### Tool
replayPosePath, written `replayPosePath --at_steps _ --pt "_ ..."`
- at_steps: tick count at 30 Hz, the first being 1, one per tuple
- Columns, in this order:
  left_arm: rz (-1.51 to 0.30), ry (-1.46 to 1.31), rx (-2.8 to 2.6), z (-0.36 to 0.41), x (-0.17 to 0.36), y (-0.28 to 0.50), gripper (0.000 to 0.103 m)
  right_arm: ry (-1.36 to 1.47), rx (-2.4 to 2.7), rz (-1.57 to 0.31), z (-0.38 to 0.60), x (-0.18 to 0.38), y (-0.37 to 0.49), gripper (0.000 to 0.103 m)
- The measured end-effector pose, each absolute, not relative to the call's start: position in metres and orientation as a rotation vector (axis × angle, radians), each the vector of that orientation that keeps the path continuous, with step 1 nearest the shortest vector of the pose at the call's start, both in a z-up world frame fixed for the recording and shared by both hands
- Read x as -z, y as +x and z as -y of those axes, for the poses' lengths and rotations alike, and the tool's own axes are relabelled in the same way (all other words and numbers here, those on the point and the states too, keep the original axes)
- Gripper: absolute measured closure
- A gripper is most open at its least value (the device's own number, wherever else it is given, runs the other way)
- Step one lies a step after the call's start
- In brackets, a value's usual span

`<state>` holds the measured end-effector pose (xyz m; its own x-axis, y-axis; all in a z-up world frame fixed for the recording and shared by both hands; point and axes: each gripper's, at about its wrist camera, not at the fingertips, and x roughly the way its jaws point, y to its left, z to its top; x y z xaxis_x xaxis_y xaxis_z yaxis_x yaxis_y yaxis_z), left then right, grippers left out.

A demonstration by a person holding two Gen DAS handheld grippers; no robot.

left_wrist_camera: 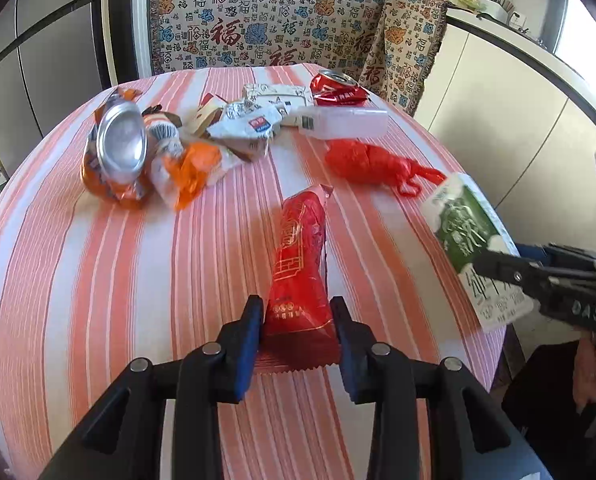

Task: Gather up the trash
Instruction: 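Grasp the red snack wrapper with the left gripper while the right gripper lifts the carton, then carry both items to the blue basket and open both grippers over it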

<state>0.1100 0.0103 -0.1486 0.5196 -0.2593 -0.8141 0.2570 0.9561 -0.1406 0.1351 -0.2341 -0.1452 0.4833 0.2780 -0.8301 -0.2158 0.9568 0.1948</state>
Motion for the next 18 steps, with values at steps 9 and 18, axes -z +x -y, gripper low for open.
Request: replayPosePath --at_steps 9,18 --pt "-1.022 0.012 0.399 -0.010 0.146 0.122 0.036 -0.047 -0.359 -1.085 0.212 0.137 0.145 0.042" --pt "-1.034 0.129 0.422 0.006 0.148 0.134 0.087 -0.154 -0.385 -1.098 0.204 0.132 0.149 0.062"
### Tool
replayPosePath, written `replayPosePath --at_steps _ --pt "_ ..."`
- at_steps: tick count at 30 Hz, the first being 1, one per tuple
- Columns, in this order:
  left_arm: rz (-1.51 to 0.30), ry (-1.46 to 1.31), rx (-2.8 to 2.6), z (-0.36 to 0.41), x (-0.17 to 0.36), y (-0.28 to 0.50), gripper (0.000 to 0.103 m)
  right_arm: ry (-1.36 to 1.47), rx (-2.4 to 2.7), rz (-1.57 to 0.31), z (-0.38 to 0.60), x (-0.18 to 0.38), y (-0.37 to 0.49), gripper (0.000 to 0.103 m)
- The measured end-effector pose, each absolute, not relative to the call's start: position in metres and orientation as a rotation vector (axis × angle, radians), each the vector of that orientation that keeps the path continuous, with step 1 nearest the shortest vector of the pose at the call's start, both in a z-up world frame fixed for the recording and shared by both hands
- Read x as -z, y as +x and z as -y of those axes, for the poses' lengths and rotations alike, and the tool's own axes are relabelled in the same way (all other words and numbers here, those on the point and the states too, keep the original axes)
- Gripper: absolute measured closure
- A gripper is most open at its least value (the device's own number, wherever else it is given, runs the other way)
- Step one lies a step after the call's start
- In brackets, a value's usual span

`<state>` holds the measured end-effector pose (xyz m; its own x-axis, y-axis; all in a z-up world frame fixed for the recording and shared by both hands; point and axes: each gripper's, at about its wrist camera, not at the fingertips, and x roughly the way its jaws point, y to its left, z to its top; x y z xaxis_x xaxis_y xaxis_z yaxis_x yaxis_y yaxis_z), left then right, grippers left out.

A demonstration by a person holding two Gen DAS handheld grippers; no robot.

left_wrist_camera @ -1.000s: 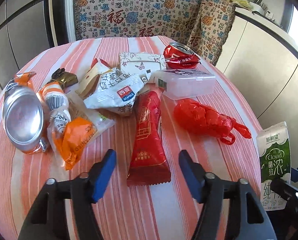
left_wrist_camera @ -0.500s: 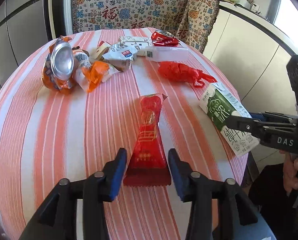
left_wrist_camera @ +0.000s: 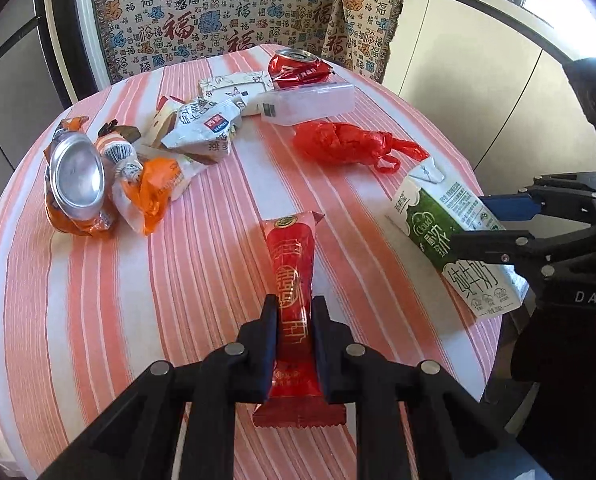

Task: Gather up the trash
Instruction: 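Carry both items to the blue basket and open both grippers over it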

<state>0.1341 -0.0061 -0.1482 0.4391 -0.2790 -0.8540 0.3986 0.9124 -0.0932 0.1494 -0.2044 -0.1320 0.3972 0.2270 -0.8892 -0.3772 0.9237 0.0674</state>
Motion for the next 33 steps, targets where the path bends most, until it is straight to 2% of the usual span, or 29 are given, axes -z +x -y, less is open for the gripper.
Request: replayPosePath --at_steps 7,16,25,33 --pt "-0.968 0.032 0.479 0.021 0.121 0.128 0.090 -0.003 -0.331 -0.983 0.268 0.096 0.151 0.062" --pt "-0.936 0.013 0.723 0.154 0.096 0.143 0.090 0.106 -0.035 -0.972 0.431 0.100 0.166 0.062" --pt "-1.043 0.054 0.871 0.312 0.151 0.173 0.091 0.248 0.100 -1.025 0.542 0.158 0.173 0.062" --pt "-1.127 0.075 0.890 0.381 0.204 0.192 0.091 0.332 0.154 -1.068 0.580 0.184 0.171 0.061"
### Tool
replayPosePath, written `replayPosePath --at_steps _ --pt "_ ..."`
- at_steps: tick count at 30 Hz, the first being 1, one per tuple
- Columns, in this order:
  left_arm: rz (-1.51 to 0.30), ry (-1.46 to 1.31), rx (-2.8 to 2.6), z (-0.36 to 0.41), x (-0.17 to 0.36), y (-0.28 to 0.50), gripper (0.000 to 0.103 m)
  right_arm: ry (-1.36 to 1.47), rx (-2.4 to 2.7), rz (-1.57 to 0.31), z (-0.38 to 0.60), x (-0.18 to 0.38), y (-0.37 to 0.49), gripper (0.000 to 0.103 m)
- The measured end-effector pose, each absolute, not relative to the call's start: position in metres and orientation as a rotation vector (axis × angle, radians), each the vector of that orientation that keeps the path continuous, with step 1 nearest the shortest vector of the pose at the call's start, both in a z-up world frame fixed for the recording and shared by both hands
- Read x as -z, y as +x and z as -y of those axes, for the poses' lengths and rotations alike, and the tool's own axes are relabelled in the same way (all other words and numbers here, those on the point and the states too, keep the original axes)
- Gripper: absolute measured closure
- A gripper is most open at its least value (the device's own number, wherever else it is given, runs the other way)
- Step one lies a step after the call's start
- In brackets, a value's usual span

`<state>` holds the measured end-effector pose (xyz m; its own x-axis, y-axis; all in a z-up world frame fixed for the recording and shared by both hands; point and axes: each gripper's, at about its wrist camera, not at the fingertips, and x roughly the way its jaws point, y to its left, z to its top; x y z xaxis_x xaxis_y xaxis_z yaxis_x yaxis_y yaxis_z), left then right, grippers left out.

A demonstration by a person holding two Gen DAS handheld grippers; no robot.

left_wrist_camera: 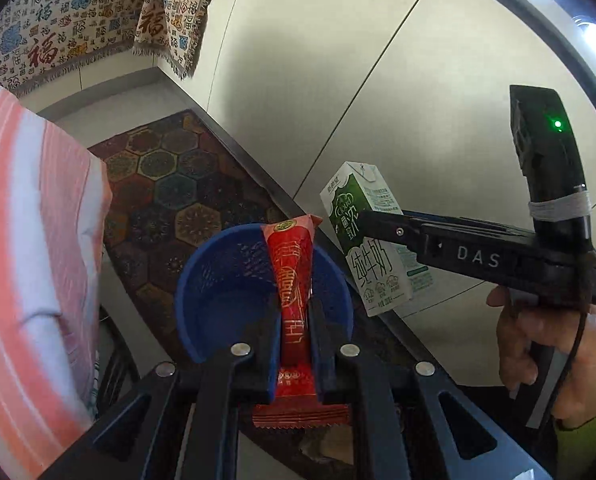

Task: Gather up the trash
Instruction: 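Carry both items to the blue basket and open both grippers over it, then move both empty grippers back over the table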

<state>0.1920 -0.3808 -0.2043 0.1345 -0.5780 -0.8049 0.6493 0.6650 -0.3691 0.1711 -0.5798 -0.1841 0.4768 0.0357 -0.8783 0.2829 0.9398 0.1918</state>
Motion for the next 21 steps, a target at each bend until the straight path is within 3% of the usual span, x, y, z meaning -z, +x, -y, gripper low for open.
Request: replayPosePath --at_steps 7,8,9,11,17,21 --pt "-1.137 0.093 0.879 0.403 0.229 0.201 0.088 0.383 0.175 -1.100 0.596 0.202 0.172 0.058" --pt "-1.129 0.090 0.877 0.404 0.232 0.201 0.077 0.395 0.172 -1.102 0.598 0.204 0.171 0.053" --pt "-1.134 0.090 0.871 0.405 0.234 0.202 0.059 0.404 0.175 -1.103 0.600 0.206 0.172 0.050" --pt "-1.132 0.087 0.845 0.405 0.239 0.207 0.051 0.417 0.190 -1.091 0.605 0.203 0.170 0.050" --pt "-1.012 0.054 0.815 0.368 0.200 0.192 0.051 0.385 0.232 -0.953 0.602 0.170 0.159 0.045" --pt "-0.911 0.088 0.796 0.325 0.155 0.163 0.044 0.329 0.225 -0.792 0.580 0.134 0.144 0.028"
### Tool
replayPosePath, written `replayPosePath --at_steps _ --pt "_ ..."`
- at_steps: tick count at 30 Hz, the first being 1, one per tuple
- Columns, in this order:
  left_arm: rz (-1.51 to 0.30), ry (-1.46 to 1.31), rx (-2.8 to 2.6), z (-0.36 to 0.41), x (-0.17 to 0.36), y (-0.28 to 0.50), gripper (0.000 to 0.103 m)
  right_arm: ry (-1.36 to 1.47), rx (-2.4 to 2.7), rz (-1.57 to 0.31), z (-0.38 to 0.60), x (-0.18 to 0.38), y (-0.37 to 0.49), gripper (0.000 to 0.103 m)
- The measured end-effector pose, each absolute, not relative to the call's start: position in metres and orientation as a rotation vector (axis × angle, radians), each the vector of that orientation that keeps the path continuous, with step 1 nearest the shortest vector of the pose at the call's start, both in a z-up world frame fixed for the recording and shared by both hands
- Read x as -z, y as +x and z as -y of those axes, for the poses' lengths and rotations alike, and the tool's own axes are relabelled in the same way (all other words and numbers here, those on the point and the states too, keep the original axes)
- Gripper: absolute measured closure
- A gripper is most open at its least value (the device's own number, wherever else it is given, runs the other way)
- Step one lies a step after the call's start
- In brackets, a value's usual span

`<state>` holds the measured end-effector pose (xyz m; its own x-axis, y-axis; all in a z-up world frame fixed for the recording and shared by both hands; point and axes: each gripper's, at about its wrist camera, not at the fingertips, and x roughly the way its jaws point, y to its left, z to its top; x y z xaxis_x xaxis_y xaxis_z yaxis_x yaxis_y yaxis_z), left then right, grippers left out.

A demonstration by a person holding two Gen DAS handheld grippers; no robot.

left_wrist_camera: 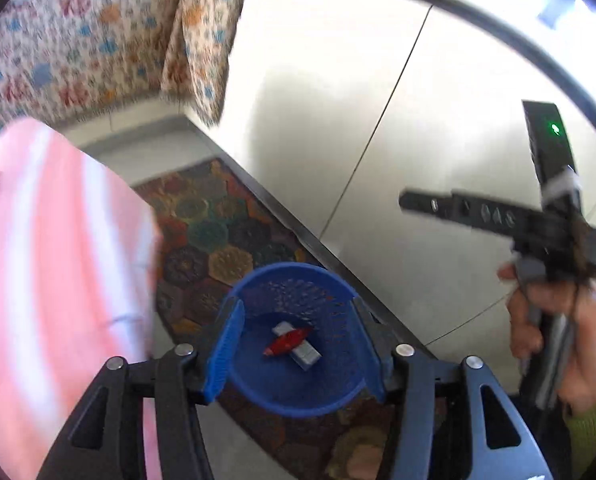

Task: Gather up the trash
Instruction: 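Move both empty grippers back over the table, then grasp the crushed orange chip bag with the left gripper while the right grasps the red plastic bag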

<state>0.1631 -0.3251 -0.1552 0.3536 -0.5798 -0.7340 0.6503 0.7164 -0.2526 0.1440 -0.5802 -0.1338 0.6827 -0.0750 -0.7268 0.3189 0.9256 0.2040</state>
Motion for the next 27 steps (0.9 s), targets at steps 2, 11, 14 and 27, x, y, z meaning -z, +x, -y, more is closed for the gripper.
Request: replayPosePath --at_steps 2,11,14,27 --pt "-0.878 0.066 0.726 0.295 0.143 0.151 0.031 0.294 0.198 -0.726 0.563 0.119 0.139 0.026" --pt "-0.916 0.032 0.440 0.151 0.145 0.140 0.027 0.089 -0.098 -0.618 0.432 0.101 0.156 0.024" --pt "-0.930 0.023 0.337 0.110 0.152 0.142 0.027 0.025 -0.239 -0.636 0.382 0.107 0.165 0.024" --pt "-0.922 -0.009 0.067 -0.011 0.164 0.151 0.027 -0.195 -0.532 -0.782 0.250 0.160 0.166 0.024"
